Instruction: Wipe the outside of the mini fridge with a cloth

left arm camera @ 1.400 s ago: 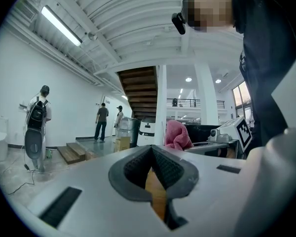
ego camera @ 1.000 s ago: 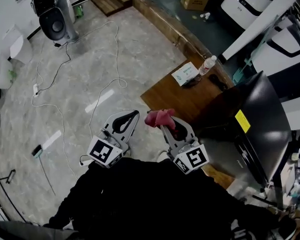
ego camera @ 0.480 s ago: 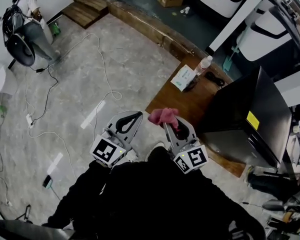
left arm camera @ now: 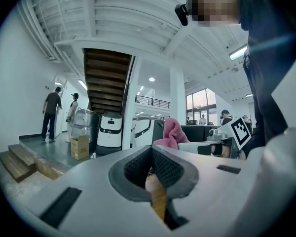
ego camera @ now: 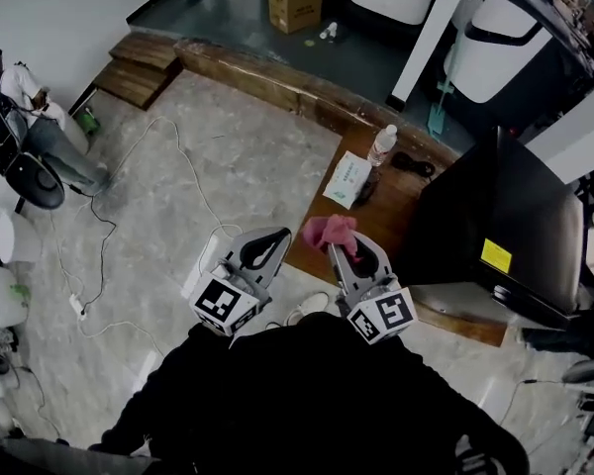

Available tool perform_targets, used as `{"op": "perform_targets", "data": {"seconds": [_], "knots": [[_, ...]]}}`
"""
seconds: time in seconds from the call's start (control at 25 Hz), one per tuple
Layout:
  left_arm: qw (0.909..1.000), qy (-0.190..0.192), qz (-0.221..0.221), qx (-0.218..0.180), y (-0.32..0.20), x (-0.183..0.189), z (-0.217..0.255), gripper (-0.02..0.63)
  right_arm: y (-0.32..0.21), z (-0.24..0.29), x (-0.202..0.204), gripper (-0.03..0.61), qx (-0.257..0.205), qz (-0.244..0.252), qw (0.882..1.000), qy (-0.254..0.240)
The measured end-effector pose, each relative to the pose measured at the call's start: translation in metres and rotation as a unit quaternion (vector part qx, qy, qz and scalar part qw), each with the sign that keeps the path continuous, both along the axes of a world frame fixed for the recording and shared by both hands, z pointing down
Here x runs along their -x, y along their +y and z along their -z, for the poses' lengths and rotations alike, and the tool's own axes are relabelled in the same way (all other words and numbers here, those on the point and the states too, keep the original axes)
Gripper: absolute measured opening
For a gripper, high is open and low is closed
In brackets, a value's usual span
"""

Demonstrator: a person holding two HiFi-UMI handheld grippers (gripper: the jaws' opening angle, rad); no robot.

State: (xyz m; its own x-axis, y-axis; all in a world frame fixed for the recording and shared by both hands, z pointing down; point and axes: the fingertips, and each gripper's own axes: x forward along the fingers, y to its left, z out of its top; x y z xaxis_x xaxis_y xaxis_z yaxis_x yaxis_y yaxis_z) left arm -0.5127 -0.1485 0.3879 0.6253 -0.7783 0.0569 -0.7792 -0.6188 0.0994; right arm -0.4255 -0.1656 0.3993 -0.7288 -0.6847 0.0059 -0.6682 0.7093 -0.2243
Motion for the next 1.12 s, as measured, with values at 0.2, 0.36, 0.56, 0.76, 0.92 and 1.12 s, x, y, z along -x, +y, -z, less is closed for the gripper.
{"op": "perform_targets", "data": {"seconds": [0.2, 0.36, 0.56, 0.76, 0.92, 1.12], "knots": [[0.999, -0.015, -0.041, -0.006, -0.062, -0.031, 0.005, 0.006, -0.056, 0.001, -0.029, 0.091, -0.004, -0.041, 0.999, -0.018], [0.9969, -0.02, -0.076, 0.0, -0.102, -0.061, 0.0, 0.006, -0.092, -0.007, -0.062, 0.091, 0.008, -0.096, 0.995, -0.033], [0.9895, -0.022, -0.143, 0.0, -0.142, -0.103, -0.006, 0.006, -0.124, -0.018, -0.109, 0.092, 0.04, -0.18, 0.979, -0.086], [0.9749, -0.02, -0.222, -0.005, -0.188, -0.146, -0.019, 0.006, -0.158, -0.034, -0.138, 0.092, 0.052, -0.256, 0.957, -0.124], [0.9595, -0.002, -0.282, -0.006, -0.224, -0.174, -0.016, 0.006, -0.189, -0.036, -0.166, 0.092, 0.06, -0.332, 0.924, -0.179], [0.9336, 0.002, -0.357, -0.025, -0.259, -0.208, -0.007, 0.006, -0.219, -0.041, -0.205, 0.091, 0.06, -0.429, 0.862, -0.263]]}}
